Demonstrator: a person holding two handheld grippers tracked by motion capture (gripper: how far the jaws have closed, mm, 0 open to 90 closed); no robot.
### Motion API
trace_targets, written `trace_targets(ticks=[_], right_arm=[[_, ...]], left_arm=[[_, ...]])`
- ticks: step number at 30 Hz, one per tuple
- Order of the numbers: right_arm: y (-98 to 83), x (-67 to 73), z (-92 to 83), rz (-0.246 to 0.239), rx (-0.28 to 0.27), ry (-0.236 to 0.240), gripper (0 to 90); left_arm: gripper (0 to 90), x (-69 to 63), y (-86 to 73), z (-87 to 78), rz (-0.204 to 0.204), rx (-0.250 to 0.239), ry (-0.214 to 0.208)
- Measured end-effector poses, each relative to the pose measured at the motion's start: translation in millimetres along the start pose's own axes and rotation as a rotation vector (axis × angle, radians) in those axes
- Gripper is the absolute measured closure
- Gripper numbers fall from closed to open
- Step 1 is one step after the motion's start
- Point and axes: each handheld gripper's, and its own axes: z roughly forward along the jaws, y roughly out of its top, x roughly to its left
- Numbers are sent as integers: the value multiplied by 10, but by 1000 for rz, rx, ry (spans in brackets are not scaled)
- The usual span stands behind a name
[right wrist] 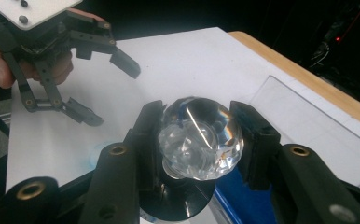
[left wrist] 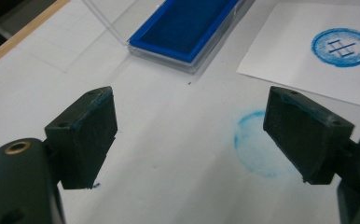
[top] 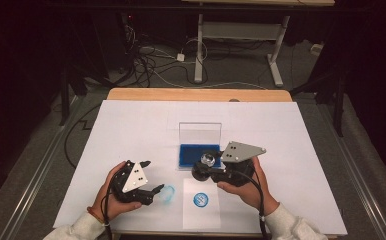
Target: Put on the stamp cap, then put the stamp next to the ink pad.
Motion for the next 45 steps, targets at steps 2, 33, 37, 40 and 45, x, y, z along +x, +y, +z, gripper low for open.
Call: trace_targets(ticks=[2, 33, 37, 40, 45], right_arm=[[1, -13, -25, -9, 3, -7, 573], [-110, -390, -381, 28, 37, -194, 573], [-125, -479, -382, 41, 50, -211, 573], [-122, -546, -389, 45, 62, -226, 572], [-123, -657, -346, 54, 98, -243, 572]], left_arm=[[171, 12, -36, -28, -4, -3, 21], [171, -29, -315, -229, -62, 46, 55], [171, -4, -327, -227, -75, 49, 60], [171, -6, -327, -219, -71, 55, 59], [171, -5, -325, -226, -72, 56, 61]])
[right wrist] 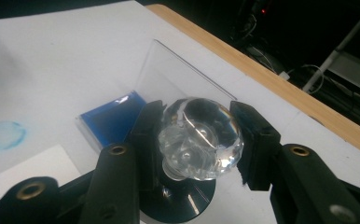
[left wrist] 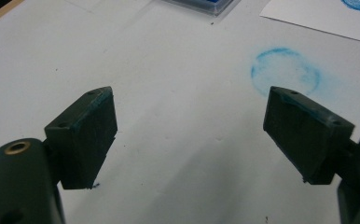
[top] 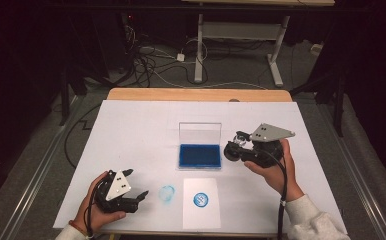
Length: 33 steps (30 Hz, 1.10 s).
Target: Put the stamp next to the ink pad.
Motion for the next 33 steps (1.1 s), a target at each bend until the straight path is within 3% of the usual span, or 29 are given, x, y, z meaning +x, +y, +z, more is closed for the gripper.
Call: trace_targets(ticks=[19, 33], right_arm=[[-137, -196, 294, 57, 95, -46, 572], [-275, -165, 489, 57, 129, -58, 571]], left_arm=[[171, 7, 0, 2, 0, -2, -8], [171, 1, 0, 23, 4, 7, -17]])
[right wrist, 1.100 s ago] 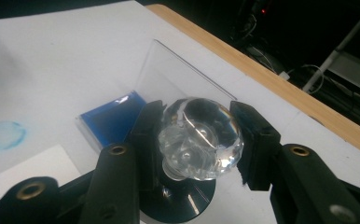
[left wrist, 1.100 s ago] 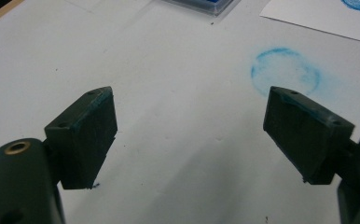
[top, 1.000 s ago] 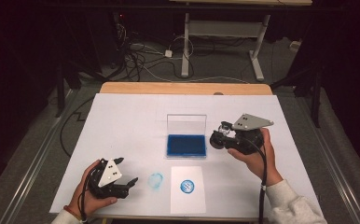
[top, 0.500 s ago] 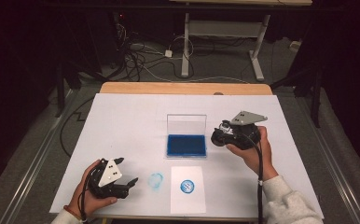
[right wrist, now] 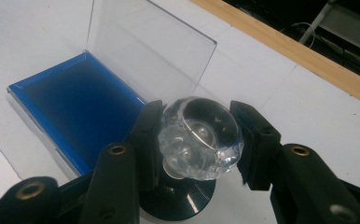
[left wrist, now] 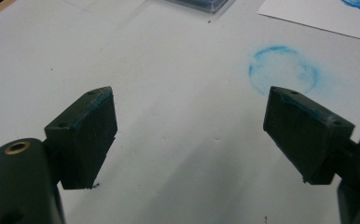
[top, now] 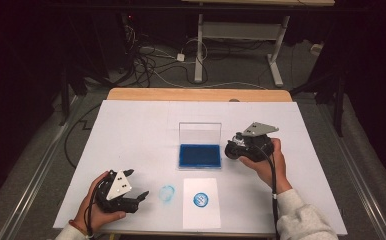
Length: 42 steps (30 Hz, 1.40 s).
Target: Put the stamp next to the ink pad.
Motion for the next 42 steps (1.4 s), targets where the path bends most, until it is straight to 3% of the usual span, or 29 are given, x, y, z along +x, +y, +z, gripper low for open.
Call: trace_targets(ticks=[28, 42], right_arm=[[-133, 73, 221, -16, 84, -9, 569], [-155, 82, 248, -21, 88, -18, 527]], left_arm=[[171, -11, -2, 20, 7, 13, -9], [171, -22, -5, 32, -3, 27, -25]])
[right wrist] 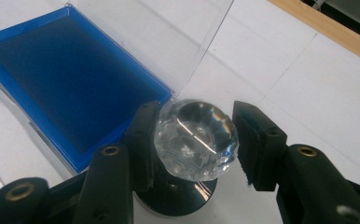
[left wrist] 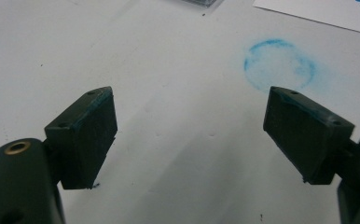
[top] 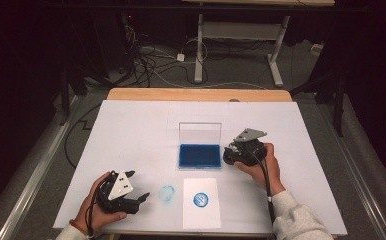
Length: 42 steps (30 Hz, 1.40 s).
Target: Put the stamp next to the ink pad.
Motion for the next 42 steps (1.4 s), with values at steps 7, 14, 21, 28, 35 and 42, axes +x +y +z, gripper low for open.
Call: trace_targets(ticks=[7, 14, 21, 28, 35, 42], right_arm=[[11, 22, -9, -3, -7, 7, 490], [18, 13, -39, 3, -35, 6, 444], [93, -6, -173, 12, -117, -8, 383], [174, -22, -352, 36, -210, -57, 313], [197, -15, -397, 60, -232, -91, 160], [206, 16, -445, 56, -245, -111, 161]], left_arm=[[171, 2, 0, 1, -1, 1, -1], [171, 0, 0, -1, -1, 1, -2], [171, -3, 1, 4, 2, 6, -4], [171, -10, 6, 0, 4, 3, -2], [171, -7, 4, -1, 4, 5, -2], [171, -5, 6, -8, 12, 1, 3]])
